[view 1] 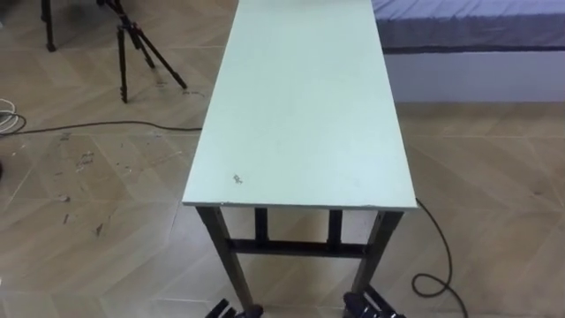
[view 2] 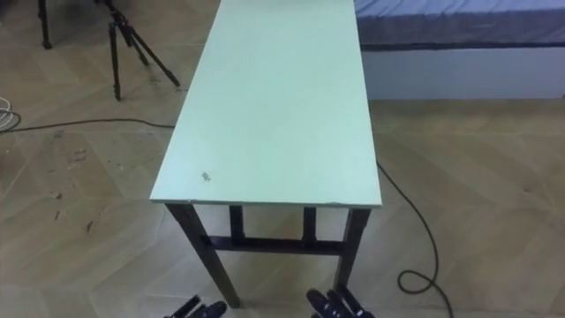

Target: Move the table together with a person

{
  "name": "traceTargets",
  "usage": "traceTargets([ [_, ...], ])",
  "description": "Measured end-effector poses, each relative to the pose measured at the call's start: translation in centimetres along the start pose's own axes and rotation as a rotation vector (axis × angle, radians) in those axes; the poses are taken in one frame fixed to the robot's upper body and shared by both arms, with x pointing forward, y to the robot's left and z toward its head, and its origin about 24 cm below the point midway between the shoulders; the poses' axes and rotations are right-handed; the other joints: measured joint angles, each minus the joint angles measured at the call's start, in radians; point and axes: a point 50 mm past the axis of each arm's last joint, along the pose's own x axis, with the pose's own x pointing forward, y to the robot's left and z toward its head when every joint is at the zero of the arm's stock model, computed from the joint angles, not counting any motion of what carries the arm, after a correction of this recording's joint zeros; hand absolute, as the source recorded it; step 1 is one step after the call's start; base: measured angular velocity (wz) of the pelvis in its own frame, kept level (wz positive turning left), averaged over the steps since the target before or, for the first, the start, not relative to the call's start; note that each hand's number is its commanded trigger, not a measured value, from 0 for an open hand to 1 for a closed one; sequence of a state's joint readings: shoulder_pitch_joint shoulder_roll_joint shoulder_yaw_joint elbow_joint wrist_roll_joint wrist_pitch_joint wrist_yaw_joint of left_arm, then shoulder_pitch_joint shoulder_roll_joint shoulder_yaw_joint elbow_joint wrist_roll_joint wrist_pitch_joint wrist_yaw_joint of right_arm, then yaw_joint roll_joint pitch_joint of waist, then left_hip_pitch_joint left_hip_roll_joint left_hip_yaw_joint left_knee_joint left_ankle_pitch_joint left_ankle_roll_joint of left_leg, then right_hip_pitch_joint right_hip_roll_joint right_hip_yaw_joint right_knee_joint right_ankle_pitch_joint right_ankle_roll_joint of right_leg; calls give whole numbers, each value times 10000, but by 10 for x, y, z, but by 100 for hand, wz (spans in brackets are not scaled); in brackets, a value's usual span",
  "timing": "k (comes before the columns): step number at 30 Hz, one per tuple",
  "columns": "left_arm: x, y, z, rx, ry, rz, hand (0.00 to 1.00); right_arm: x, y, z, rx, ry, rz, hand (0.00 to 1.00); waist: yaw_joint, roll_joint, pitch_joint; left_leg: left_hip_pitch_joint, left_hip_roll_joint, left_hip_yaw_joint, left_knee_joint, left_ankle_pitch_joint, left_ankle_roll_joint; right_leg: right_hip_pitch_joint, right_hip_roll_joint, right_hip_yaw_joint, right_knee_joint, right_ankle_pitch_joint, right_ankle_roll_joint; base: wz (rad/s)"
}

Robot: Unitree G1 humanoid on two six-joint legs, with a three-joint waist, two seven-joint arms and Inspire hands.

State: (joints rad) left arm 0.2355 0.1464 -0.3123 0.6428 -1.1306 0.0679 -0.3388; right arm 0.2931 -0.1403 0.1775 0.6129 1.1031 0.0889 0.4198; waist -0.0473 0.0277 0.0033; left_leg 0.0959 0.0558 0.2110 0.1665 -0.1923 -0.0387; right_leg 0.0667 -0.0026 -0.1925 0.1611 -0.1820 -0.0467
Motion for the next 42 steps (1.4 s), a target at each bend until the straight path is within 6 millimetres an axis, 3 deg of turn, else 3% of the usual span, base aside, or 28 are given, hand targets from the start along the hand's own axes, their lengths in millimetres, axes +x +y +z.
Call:
traceTargets([
  [2, 5, -17, 3, -205, -163, -768, 0, 5, 16, 0, 215, -82, 752, 0, -24, -48, 65, -8, 2, -5, 1, 0, 0, -76, -3, 42, 100, -17, -5, -6],
  [6, 11, -50, 5, -104, -71, -2221, 0, 14, 37, -2, 533, 69, 1783, 0, -149, -46, 68, -152, -8, -1, 20, 0, 0, -202, -16, 0, 117, -16, -4, 2],
  [8, 11, -57, 6, 30, 13, -2499, 0, 16, 42, -3, 434, 213, 1959, 0, -159, -56, 74, -186, -2, 1, 20, 0, 0, -272, -6, 5, 140, -16, -5, -4],
  [15, 18, -68, 18, 686, 44, -2825, 0, 27, 55, 8, 79, 142, 2408, 0, -304, 52, 81, -293, 6, 15, 73, 0, 1, -477, -45, 34, 496, -18, -6, -3],
  [25, 27, -83, 31, 999, -106, -2771, 0, 38, 68, 25, -436, 135, 2539, 0, -297, -45, 153, -163, -16, 31, 166, -6, 18, -486, -94, 84, 580, -60, -7, -2],
  [31, 28, -78, 37, 966, -267, -2040, 0, 42, 75, 32, -625, -21, 2362, 0, -264, 39, 105, -161, -5, 42, 312, -15, 34, -453, -91, 120, 615, -50, -20, 0],
  [42, 30, -77, 82, -423, -1853, -925, 0, 48, 95, 56, -771, -776, 2432, 0, -51, 0, 132, 52, -7, -93, 219, -15, 33, -133, -87, 6, 581, -41, -33, 2],
])
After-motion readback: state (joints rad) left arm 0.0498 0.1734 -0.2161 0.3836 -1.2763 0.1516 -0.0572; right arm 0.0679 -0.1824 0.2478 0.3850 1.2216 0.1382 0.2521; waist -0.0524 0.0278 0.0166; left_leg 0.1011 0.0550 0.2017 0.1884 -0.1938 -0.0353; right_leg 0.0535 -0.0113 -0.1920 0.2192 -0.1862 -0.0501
